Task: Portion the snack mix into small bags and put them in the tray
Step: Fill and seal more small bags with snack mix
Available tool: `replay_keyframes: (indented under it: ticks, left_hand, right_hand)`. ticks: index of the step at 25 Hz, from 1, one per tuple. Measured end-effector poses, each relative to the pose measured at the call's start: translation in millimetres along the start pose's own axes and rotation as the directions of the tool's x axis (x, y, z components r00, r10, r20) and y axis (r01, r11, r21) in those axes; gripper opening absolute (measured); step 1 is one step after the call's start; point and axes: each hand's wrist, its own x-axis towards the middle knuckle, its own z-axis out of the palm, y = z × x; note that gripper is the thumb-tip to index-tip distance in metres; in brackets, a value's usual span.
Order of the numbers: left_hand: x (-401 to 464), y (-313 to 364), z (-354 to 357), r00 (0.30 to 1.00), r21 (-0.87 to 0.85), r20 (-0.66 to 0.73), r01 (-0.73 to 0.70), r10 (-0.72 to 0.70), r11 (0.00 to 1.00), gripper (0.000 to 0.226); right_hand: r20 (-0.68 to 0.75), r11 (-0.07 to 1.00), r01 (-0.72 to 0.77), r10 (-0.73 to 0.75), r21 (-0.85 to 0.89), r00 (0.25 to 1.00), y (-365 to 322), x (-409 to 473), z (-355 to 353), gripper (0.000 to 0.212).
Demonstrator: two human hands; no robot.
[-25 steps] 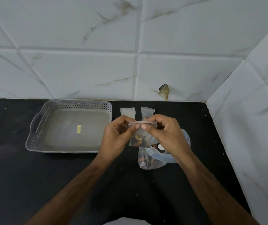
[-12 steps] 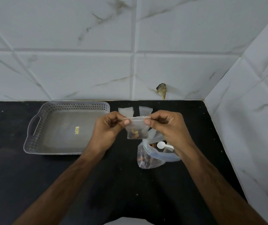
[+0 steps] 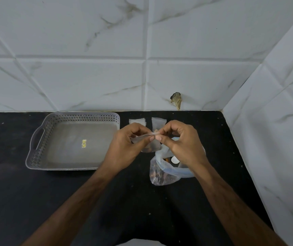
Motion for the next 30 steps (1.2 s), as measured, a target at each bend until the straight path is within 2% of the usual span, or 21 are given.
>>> replay_keyframes:
  ticks: [3, 9, 11, 15, 17, 19, 25, 30]
  left_hand:
    - [-0.5, 0.8, -1.3, 0.999, 0.067, -0.032, -0.039, 0.041, 0.997, 0.005]
    - [0.7, 7.6, -2.0, 0.995, 0.028, -0.103, 0.010, -0.007, 1.000, 0.008]
    - [-0.1, 10.6, -1.5, 0.994, 0.060, -0.101, -0.032, 0.038, 0.998, 0.009]
    - [-0.3, 10.5, -1.1, 0.981, 0.171, -0.099, -0.151, 0.170, 0.974, 0.010]
    - [-0.6, 11.3, 0.5, 0.975, 0.191, -0.102, -0.176, 0.198, 0.966, 0.017]
    - [-1.1, 14.0, 3.5, 0.973, 0.190, -0.110, -0.182, 0.205, 0.965, 0.019]
    - [2.0, 7.1, -4.1, 0.968, 0.308, -0.069, -0.209, 0.241, 0.928, 0.022]
    - [-3.7, 0.3, -7.6, 0.968, 0.301, -0.091, -0.198, 0.235, 0.933, 0.015]
  right_hand:
    - [-0.010, 1.000, 0.024, -0.023, 0.020, 1.000, 0.6, -2.7, -0.1, 0.008]
    - [-0.002, 0.999, 0.026, -0.026, 0.046, 1.000, -1.8, -3.7, -2.2, 0.009]
    - [-0.022, 0.999, 0.036, -0.036, 0.019, 0.999, -2.5, -4.1, -1.8, 0.007]
    - [-0.078, 0.978, 0.173, -0.183, -0.114, 0.980, -4.5, -5.4, 0.4, 0.005]
    - [-0.112, 0.946, 0.252, -0.278, -0.203, 0.954, -3.1, -5.3, 2.8, 0.014]
    - [-0.134, 0.928, 0.278, -0.317, -0.248, 0.939, -1.8, -4.8, 7.1, 0.013]
    - [-0.122, 0.948, 0.267, -0.289, -0.173, 0.949, -0.4, -3.2, 3.9, 0.012]
    - [-0.051, 0.974, 0.214, -0.218, -0.078, 0.975, -0.4, -5.6, 9.6, 0.018]
